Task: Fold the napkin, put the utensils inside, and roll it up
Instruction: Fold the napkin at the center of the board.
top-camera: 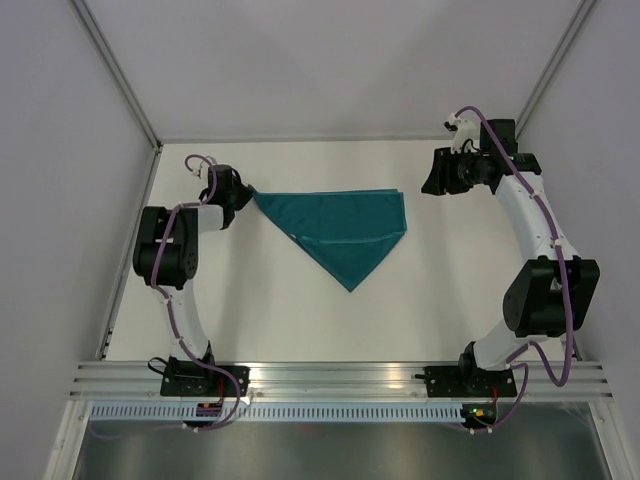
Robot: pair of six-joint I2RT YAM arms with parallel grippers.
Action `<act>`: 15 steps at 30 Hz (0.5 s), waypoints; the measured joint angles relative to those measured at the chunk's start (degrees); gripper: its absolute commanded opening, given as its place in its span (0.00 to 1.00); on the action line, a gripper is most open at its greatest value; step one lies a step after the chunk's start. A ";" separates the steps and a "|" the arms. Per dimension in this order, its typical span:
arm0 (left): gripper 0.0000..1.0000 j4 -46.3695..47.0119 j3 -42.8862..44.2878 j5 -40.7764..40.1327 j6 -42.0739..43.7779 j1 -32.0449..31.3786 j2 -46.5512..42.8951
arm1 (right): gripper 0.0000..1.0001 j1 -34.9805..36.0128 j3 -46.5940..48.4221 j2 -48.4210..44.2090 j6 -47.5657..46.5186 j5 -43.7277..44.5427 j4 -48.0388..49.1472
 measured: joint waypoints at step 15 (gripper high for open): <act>0.05 23.02 -12.59 27.71 6.36 -2.80 -7.87 | 0.50 0.02 0.00 0.61 -0.04 1.07 0.02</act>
